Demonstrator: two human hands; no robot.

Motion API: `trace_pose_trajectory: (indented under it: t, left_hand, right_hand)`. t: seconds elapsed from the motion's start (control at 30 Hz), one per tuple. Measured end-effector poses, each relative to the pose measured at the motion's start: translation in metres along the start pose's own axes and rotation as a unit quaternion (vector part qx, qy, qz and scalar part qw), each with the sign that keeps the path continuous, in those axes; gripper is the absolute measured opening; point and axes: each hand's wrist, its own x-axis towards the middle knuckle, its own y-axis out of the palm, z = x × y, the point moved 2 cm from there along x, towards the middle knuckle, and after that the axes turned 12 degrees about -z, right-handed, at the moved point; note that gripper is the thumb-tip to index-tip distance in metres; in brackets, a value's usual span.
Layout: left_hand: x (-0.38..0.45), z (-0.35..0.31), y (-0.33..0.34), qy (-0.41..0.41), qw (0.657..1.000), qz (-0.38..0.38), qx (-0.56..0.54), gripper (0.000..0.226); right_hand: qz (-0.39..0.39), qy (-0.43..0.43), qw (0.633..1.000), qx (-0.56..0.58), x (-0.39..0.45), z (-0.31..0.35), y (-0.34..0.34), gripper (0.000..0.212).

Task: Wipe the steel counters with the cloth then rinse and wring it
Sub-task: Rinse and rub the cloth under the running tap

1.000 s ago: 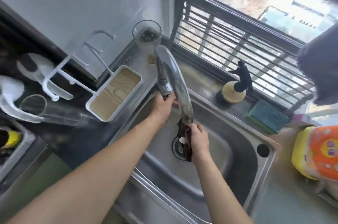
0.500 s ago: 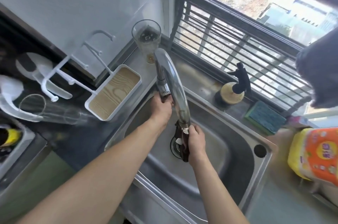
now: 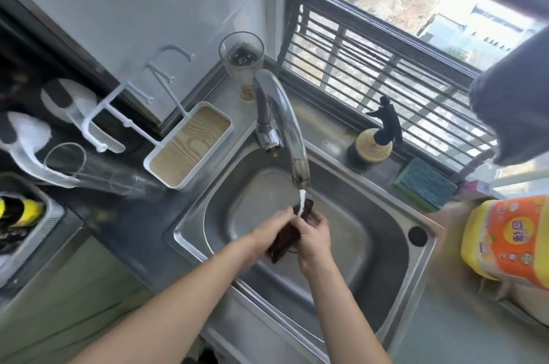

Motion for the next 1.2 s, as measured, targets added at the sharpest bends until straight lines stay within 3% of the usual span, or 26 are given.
trace_pose_trajectory:
  t: [0.07, 0.23, 0.43, 0.53, 0.67, 0.87, 1.0, 1.1, 1.2]
  left_hand:
    - [-0.007, 0.022, 0.002, -0.022, 0.999, 0.031, -0.035, 0.034]
    - [-0.005, 0.035, -0.010, -0.040, 0.996, 0.041, -0.065, 0.029]
    - [0.007, 0.030, -0.015, -0.058, 0.988, -0.079, -0.123, 0.023]
    - [0.012, 0.026, -0.009, -0.068, 0.979, -0.094, -0.169, 0.026]
    - [0.015, 0.027, -0.002, -0.064, 0.981, -0.082, -0.165, 0.025]
    - [0.019, 0.034, -0.004, -0.086, 0.986, -0.045, -0.136, 0.028]
    - [0.022, 0.035, -0.003, -0.124, 0.967, -0.014, -0.223, 0.034]
    - [0.031, 0.029, -0.003, -0.098, 0.954, -0.069, -0.274, 0.035]
    - [0.037, 0.021, 0.001, -0.077, 0.947, -0.105, -0.293, 0.047]
  right_hand:
    - [-0.009, 0.002, 1.000, -0.024, -0.002, -0.004, -0.002, 0.053]
    - [0.004, -0.024, 0.996, -0.084, -0.004, 0.004, -0.010, 0.022]
    - [0.005, -0.038, 0.992, -0.117, -0.004, 0.010, -0.008, 0.025]
    - [-0.005, -0.063, 0.989, -0.133, -0.002, 0.009, -0.008, 0.030]
    - [0.024, -0.076, 0.990, -0.116, -0.003, 0.008, -0.008, 0.012]
    - [0.071, -0.047, 0.995, -0.059, -0.004, 0.013, -0.011, 0.031]
    - [0.072, -0.082, 0.991, -0.084, -0.004, 0.016, -0.008, 0.037]
    - [0.080, -0.104, 0.985, -0.108, -0.004, 0.018, -0.010, 0.016]
    - [0.068, -0.081, 0.987, -0.120, -0.001, 0.016, -0.010, 0.040]
